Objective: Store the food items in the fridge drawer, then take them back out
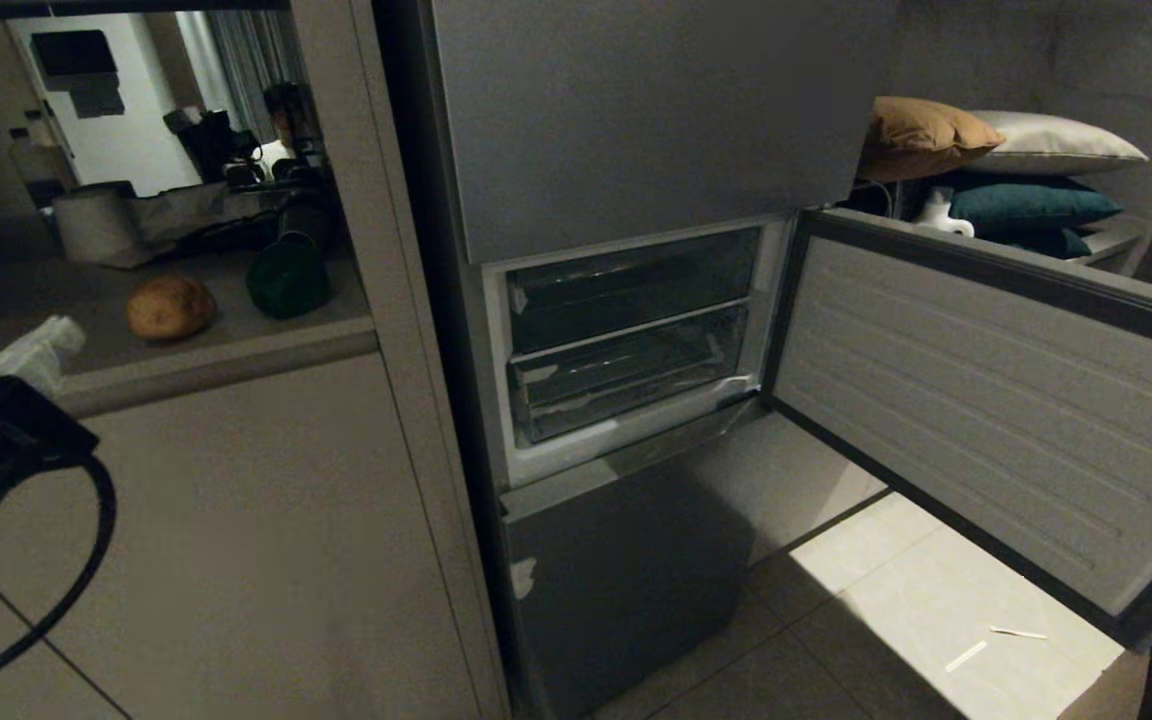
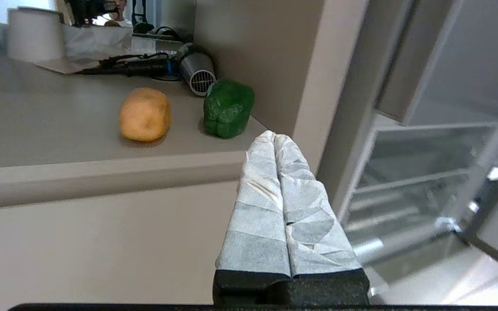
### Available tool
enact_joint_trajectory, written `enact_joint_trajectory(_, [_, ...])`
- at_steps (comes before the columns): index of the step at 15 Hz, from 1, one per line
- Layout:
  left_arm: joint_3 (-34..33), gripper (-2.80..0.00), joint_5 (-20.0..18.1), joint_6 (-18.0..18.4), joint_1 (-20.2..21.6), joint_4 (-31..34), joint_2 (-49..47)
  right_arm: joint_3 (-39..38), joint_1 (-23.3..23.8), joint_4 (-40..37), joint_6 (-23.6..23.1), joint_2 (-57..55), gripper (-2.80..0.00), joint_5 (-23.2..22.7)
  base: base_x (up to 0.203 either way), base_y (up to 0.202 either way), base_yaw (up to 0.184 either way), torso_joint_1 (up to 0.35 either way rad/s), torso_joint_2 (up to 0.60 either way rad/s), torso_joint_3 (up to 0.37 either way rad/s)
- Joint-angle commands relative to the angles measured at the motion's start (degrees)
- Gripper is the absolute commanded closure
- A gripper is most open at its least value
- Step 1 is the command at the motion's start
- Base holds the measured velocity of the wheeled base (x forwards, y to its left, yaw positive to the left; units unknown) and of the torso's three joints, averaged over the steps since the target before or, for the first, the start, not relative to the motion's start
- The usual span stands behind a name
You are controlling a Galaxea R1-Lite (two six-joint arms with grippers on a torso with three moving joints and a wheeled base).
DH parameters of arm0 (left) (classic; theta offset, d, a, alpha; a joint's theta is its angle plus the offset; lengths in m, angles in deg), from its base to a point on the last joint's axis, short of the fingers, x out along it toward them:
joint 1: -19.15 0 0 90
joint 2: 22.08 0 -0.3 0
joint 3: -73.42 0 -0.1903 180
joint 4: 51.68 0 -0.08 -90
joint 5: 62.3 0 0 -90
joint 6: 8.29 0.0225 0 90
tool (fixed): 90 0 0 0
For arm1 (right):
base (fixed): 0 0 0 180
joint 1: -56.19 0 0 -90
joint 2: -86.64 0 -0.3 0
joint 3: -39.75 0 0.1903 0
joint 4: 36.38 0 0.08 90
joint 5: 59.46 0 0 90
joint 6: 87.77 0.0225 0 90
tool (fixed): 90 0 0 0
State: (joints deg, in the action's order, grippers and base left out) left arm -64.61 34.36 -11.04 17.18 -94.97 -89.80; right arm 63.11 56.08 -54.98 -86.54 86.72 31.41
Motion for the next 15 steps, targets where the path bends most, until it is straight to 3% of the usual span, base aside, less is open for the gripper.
enact_joint_trajectory(1, [3.33,0.00,0.11,0.37,0.13,20.82,17.53,-1.76,0.02,0.06,0.00,-0.07,0.00,0.01,0.000,0.000,0.000,0.000,0.00,0.000])
enact_joint_trajectory(3, [6.92,0.00,0.09,0.69,0.24,41.75,29.74,-1.76,0.02,0.06,0.00,-0.07,0.00,0.01,0.000,0.000,0.000,0.000,0.00,0.000])
enact_joint_trajectory(5, [7.39,0.00,0.20,0.86,1.91,54.82,39.48,-1.76,-0.06,0.06,0.00,-0.07,0.00,0.01,0.000,0.000,0.000,0.000,0.00,0.000])
enact_joint_trajectory(8, [-1.80,0.00,0.17,1.80,6.61,60.41,49.47,-1.76,-0.02,0.06,0.00,-0.03,0.00,0.01,0.000,0.000,0.000,0.000,0.00,0.000])
enact_joint_trajectory(11, [-13.47,0.00,-0.72,4.97,7.96,58.39,51.30,-1.76,0.00,0.06,0.00,-0.07,0.00,0.01,0.000,0.000,0.000,0.000,0.00,0.000])
enact_joint_trajectory(13, [-18.57,0.00,-6.63,6.01,8.16,58.99,51.50,-1.76,-0.07,0.06,0.00,-0.07,0.00,0.01,0.000,0.000,0.000,0.000,0.00,0.000])
enact_joint_trajectory(15, [-18.52,0.00,-8.44,6.51,7.93,64.81,51.55,-1.76,0.02,0.06,0.00,-0.07,0.00,0.01,0.000,0.000,0.000,0.000,0.00,0.000])
